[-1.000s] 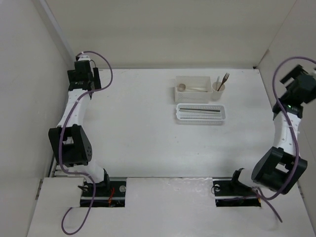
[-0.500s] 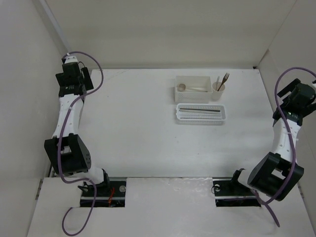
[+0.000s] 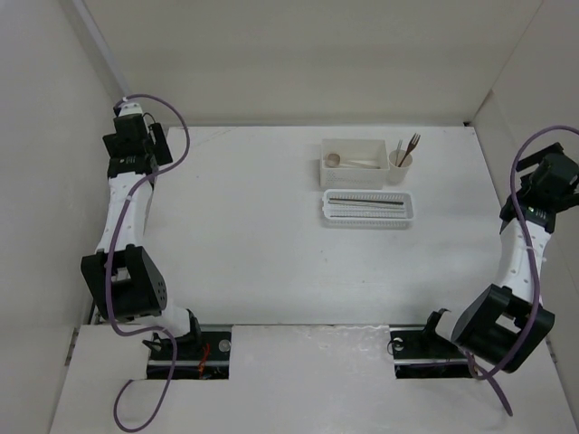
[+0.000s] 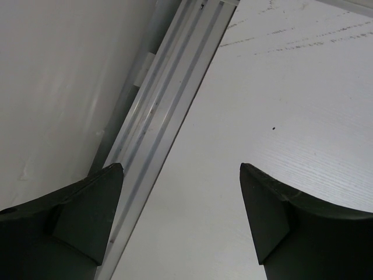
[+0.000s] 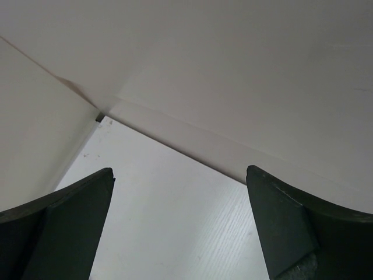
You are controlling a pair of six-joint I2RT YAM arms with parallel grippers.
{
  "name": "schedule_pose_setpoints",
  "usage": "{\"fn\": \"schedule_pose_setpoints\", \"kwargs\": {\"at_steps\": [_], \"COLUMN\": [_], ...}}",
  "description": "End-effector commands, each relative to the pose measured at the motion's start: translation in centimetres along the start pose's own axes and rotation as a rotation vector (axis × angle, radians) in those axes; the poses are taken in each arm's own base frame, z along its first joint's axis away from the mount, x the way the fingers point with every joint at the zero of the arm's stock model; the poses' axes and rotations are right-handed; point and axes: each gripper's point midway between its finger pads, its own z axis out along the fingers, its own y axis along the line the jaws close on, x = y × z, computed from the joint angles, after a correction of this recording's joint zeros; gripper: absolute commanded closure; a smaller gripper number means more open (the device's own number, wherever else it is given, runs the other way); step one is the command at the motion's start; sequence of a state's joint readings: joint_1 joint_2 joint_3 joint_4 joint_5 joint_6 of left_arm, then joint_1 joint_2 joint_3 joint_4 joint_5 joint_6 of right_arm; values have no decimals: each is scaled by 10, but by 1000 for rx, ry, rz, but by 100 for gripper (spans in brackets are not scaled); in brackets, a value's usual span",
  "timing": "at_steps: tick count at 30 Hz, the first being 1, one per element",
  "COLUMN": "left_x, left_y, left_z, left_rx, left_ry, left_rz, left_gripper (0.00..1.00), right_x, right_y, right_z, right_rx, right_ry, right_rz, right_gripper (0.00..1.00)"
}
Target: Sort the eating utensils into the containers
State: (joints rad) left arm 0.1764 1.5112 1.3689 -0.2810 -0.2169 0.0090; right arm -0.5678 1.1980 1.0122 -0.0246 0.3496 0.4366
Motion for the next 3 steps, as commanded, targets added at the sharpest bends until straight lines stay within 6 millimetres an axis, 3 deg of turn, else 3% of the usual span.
{"fn": "schedule_pose_setpoints", "kwargs": {"at_steps": [1,3], "left_x": [-12,-12], "left_y": [1,1], "left_z": [-11,-11], "left_rx": [8,8], "left_ry": [-44,-44], "left_rz": [-27,-27], "left_gripper": [21,21], "right_x": [-26,-30], "right_y": [11,12], "right_z": [-7,-11], "right_rx": [-30,-36], "right_ry": [-56,-68], "right_rz": [48,53], "right_gripper": [0,0]}}
